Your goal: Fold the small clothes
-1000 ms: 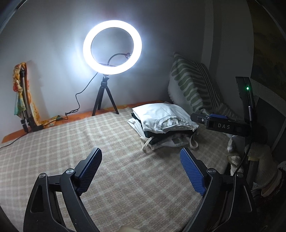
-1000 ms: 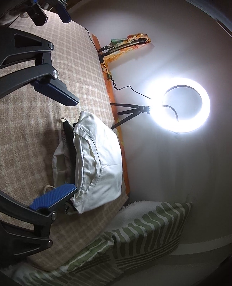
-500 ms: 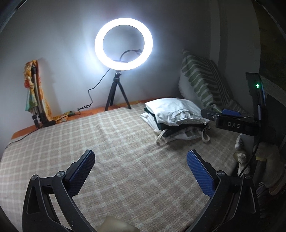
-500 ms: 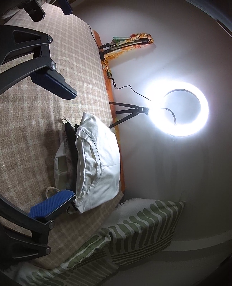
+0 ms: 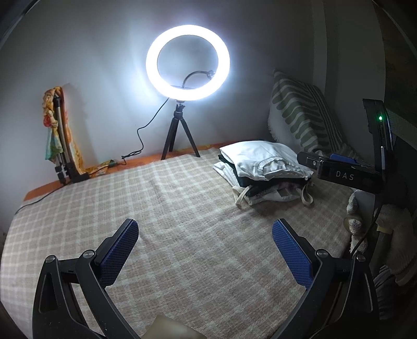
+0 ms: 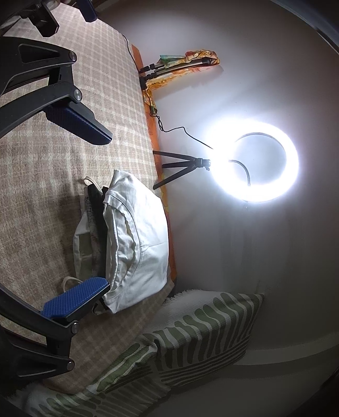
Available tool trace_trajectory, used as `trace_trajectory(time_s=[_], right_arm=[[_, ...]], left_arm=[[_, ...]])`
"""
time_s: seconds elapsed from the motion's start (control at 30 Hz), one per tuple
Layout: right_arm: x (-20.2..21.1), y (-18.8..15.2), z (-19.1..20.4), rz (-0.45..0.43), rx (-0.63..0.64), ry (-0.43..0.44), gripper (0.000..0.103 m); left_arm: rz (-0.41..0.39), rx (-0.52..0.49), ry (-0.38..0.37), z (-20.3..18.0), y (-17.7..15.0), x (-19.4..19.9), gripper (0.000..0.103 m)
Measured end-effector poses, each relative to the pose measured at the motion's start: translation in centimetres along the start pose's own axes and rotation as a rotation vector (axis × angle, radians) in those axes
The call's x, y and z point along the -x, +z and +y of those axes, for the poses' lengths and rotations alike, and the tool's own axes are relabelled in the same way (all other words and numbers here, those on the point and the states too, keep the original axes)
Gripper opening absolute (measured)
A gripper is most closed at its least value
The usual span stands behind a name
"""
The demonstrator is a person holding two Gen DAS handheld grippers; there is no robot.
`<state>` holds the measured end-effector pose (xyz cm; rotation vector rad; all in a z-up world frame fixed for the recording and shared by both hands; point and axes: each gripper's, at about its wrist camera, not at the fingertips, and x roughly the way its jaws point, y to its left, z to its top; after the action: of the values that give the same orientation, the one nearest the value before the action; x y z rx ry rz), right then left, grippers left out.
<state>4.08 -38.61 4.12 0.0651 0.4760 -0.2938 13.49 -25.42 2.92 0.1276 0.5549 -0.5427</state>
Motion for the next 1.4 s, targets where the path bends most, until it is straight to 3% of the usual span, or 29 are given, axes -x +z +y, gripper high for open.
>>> trace_trajectory(time_s=[1.4], right_arm=[[0.42, -0.13, 0.0, -0.005, -0.001, -0.014, 0.103]], left_arm=[[0.008, -0.009, -0.011, -0.14, -0.21, -0.02, 0.102]])
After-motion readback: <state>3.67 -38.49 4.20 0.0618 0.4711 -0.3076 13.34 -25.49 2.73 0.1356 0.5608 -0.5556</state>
